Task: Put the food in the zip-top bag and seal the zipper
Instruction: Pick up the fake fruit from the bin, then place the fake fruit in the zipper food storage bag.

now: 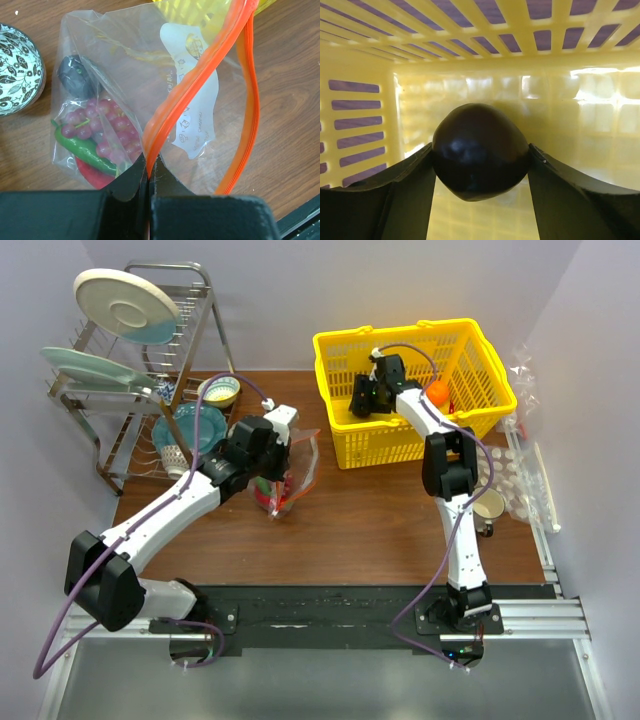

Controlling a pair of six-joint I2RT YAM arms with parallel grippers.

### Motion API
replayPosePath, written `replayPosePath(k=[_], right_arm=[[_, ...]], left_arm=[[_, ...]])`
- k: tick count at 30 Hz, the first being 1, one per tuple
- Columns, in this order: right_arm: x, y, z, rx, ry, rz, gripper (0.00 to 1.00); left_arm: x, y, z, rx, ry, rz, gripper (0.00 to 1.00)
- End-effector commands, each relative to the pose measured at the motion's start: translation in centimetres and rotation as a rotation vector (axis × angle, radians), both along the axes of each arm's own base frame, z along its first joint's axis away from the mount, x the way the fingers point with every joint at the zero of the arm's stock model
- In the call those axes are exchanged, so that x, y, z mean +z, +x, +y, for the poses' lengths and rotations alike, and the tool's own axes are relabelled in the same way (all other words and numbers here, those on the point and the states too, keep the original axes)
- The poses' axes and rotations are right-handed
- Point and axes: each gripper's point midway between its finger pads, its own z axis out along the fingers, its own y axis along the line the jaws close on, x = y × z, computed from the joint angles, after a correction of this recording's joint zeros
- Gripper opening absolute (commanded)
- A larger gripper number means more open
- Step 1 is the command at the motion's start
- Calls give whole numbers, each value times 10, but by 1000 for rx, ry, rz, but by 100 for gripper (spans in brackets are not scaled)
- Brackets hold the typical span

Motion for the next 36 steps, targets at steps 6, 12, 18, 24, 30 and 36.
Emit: replayPosePath(k=[6,12,18,24,30,36], right_arm=[[112,-9,0,14,31,-159,52],[191,-40,2,67,75,-265,51],[217,-92,18,172,153,-249,46],[255,-166,34,259,236,-290,45],[259,-250,60,390,308,-297,45],[243,-312,81,505,479,-277,43]], left_arm=[[16,6,-1,-3,-32,-56,0],[18,7,-1,-2,-33,-60,0],[20,6,0,-2,-36,-66,0],[23,4,-3,-17,-51,-65,0],[24,3,-3,-22,-55,-67,0],[28,2,-3,-19,-63,-72,0]])
